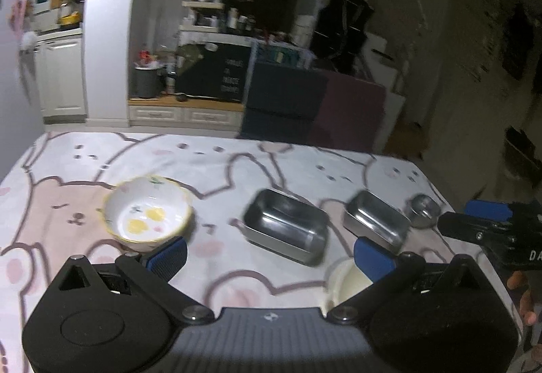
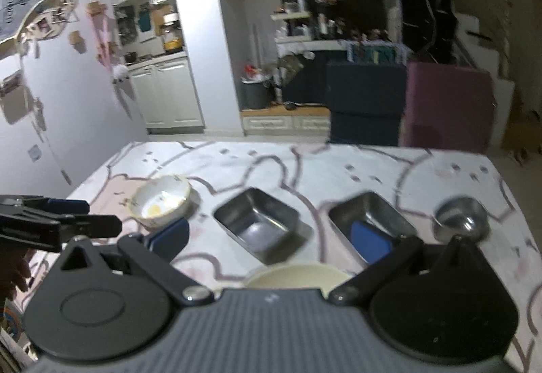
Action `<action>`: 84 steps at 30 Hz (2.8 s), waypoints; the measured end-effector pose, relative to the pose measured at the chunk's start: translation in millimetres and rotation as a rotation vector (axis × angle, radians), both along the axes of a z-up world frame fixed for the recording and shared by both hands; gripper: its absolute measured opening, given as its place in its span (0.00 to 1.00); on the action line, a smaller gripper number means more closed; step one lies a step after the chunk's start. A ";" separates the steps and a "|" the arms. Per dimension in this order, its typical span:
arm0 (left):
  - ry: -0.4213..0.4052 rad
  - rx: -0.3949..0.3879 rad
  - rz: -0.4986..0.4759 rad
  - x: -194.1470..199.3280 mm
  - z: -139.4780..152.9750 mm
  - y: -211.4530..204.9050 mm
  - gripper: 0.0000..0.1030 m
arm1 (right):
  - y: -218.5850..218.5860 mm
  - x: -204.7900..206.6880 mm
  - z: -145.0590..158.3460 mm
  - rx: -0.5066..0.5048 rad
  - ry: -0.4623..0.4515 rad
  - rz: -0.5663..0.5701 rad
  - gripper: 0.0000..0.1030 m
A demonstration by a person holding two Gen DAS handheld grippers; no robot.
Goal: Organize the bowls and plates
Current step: 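Close both grippers together on the yellow-rimmed bowl rim, then lift the yellow-rimmed bowl with both grippers and carry it toward the cream bowl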
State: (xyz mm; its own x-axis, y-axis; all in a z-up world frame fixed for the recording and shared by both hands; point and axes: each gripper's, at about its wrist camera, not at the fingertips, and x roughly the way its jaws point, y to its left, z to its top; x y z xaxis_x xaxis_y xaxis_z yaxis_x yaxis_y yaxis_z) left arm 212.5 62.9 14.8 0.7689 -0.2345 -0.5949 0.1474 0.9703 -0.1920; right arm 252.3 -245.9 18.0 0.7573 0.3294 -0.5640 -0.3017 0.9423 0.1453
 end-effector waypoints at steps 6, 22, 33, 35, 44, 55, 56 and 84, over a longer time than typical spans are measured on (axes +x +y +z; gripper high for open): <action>-0.017 0.006 0.090 11.4 9.7 36.2 1.00 | 45.0 26.0 13.9 -0.026 -0.027 0.092 1.00; -0.034 -0.008 0.332 82.2 14.5 115.0 0.99 | 146.7 134.0 23.5 0.043 0.005 0.220 1.00; 0.122 -0.077 0.382 144.0 -41.1 162.7 0.59 | 182.3 210.7 -30.1 0.092 0.166 0.128 0.99; 0.161 -0.092 0.382 153.2 -54.6 169.9 0.52 | 186.5 224.4 -42.3 0.105 0.232 0.113 0.90; 0.282 -0.195 0.388 179.7 -104.3 194.1 0.21 | 214.6 256.2 -96.6 0.112 0.387 0.112 0.58; 0.360 -0.179 0.381 196.7 -140.5 194.5 0.10 | 235.9 268.0 -135.2 0.057 0.458 0.107 0.50; 0.362 -0.182 0.382 198.4 -142.1 194.3 0.10 | 236.7 268.4 -138.0 0.061 0.470 0.107 0.43; 0.375 -0.150 0.356 196.5 -141.4 182.5 0.06 | 262.2 274.8 -163.9 -0.006 0.532 0.106 0.09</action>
